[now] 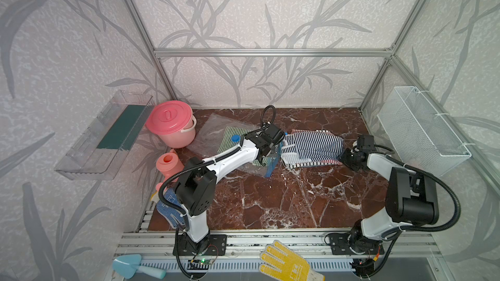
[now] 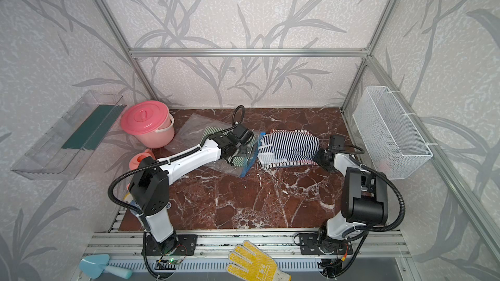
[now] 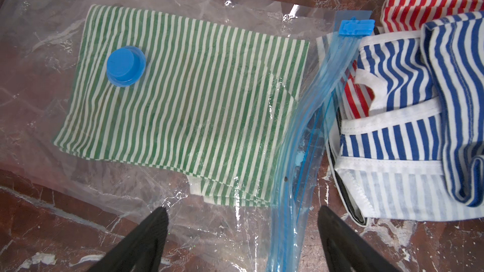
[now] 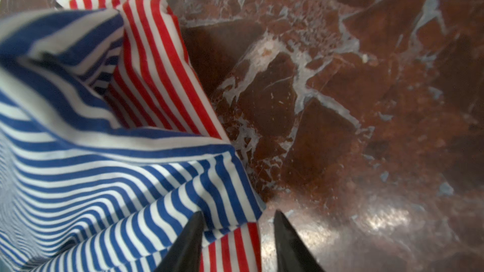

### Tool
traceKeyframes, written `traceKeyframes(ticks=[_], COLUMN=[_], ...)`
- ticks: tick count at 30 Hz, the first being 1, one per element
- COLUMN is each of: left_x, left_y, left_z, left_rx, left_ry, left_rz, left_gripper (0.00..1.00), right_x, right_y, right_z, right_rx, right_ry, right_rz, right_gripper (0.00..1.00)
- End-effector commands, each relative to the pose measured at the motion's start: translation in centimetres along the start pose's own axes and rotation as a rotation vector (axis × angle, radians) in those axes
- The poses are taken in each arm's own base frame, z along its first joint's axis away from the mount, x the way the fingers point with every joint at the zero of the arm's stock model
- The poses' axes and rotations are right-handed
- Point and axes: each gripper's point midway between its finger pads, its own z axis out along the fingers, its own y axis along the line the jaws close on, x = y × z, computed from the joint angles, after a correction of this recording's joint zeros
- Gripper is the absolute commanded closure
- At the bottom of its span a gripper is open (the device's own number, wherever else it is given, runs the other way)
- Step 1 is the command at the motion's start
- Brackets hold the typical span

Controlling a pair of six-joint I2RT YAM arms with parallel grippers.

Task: Take the tank top out of the vacuum bag
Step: Take out the tank top from the vacuum bag, then adjust the tank top.

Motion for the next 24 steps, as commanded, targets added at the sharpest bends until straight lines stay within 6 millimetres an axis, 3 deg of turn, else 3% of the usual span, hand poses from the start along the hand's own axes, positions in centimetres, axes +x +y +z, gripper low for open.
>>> traceKeyframes(ticks=[1,7,11,19,24], left_x=[-1.0,-0.9,-0.9,-0.8,-0.9], left_y=[-0.1,0.0,0.1,0.3,0.5], left_z=[-1.0,-0.8,-0.7,-0.7,-0.8], left_rx=[0.005,-0.005,-0.012,-0.025,-0.033], left_ry=[-0.027,-0.024,-0.023,-0.023,-0.028], left_rz=[0.007,0.015,0.020,0.030,0.033], left_gripper=[0.10,0.10,0.10,0.10,0.10], right_x=[-1.5,-3.0,-3.5,-3.4,-3.2], right_y=[0.9,1.8,2.7,2.7,2.6], right_z=[0.3,0.2,0.0,1.1,1.3], right_rx=[-0.018,-0.016,-0.010,0.001,0.002], right_ry=[-0.037,-0.080,-0.103,-0.091,-0.085], right_rz=[-0.012,-0.051,-0.086,-0.092,-0.087], right_gripper=[0.62,0.65,0.74,0.76,0.93])
